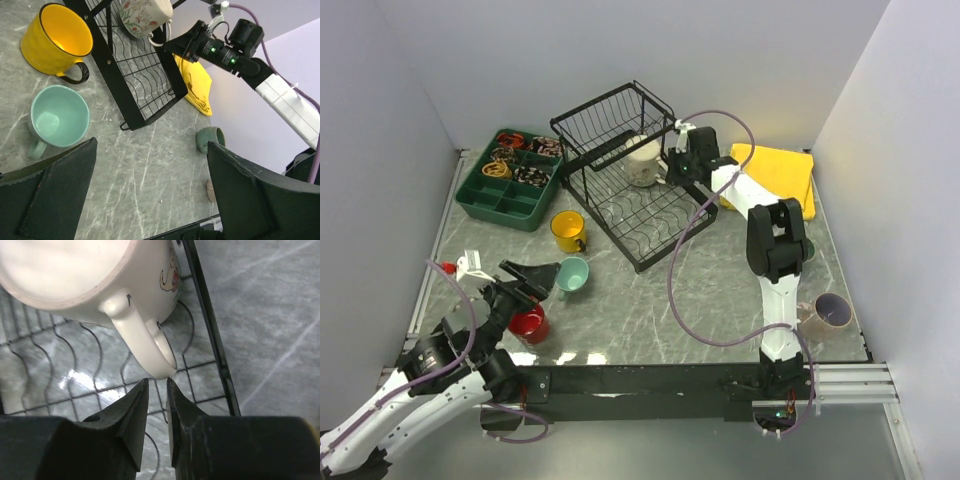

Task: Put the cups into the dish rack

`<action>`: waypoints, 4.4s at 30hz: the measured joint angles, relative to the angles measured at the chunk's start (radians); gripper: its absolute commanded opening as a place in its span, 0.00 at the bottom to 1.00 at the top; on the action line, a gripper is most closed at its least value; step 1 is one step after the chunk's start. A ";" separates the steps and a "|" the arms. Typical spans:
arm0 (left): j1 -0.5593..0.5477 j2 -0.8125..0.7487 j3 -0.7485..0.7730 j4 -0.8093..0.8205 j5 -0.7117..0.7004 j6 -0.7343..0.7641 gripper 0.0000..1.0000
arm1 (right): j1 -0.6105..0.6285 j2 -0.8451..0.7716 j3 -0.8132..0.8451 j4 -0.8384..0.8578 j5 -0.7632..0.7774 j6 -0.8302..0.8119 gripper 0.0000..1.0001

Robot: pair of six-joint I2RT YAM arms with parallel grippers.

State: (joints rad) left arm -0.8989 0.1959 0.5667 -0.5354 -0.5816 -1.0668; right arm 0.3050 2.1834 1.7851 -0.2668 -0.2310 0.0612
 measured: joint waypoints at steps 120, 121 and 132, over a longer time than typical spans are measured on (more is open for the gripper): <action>0.243 0.732 0.262 0.852 0.726 0.283 0.01 | -0.001 -1.094 -0.682 0.014 -1.023 0.319 1.00; 0.226 0.752 0.261 0.888 0.701 0.274 0.01 | 0.002 -1.092 -0.694 0.066 -1.022 0.380 1.00; 0.090 0.911 0.257 1.164 0.479 0.231 0.01 | 0.020 -1.039 -0.714 0.579 -0.984 0.969 0.98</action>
State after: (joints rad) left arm -0.8089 1.1069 0.8242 0.6289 -0.1028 -0.8360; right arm 0.3248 1.1442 1.0710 0.3119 -1.2152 1.0302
